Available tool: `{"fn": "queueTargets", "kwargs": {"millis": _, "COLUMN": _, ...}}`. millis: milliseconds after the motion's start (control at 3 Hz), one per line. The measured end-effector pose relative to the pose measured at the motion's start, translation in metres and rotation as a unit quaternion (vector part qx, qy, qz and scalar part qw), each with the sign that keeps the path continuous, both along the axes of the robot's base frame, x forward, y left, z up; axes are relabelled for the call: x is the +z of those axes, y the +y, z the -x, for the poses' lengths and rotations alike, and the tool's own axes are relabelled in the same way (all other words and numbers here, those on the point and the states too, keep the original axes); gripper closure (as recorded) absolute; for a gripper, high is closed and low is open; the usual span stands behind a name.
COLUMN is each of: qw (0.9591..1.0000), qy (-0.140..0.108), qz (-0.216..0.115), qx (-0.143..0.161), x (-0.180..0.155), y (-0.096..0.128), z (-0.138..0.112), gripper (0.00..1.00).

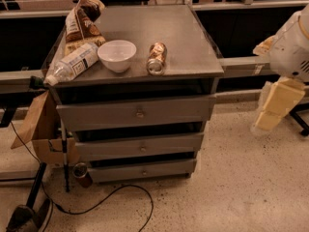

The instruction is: Open bottom drawer

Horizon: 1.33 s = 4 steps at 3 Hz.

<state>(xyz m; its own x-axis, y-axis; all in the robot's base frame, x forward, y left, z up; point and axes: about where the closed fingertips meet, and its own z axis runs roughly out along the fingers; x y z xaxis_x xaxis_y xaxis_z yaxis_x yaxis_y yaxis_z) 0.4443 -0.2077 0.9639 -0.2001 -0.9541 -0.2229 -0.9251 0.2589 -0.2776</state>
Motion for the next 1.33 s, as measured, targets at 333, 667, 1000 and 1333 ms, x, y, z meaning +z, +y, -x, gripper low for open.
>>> {"fn": "queueTargets", "kwargs": {"millis": 333, "qw": 0.9993, "qy": 0.004, "qz": -0.032, "qx": 0.018, "x": -0.059, "y": 0.029, "z": -0.004, "gripper": 0.0}}
{"fn": "queueTargets", "kwargs": {"millis": 667, "qw": 0.9921, "qy": 0.055, "qz": -0.107, "qx": 0.036, "x": -0.181, "y": 0.079, "z": 0.009, "gripper": 0.0}}
{"fn": "queueTargets", "kwargs": {"millis": 1000, "qw": 0.9792, "qy": 0.111, "qz": -0.159, "qx": 0.059, "x": -0.295, "y": 0.124, "z": 0.027, "gripper": 0.0}}
{"fn": "queueTargets", "kwargs": {"millis": 1333, "qw": 0.9765, "qy": 0.104, "qz": -0.182, "qx": 0.048, "x": -0.321, "y": 0.132, "z": 0.016, "gripper": 0.0}}
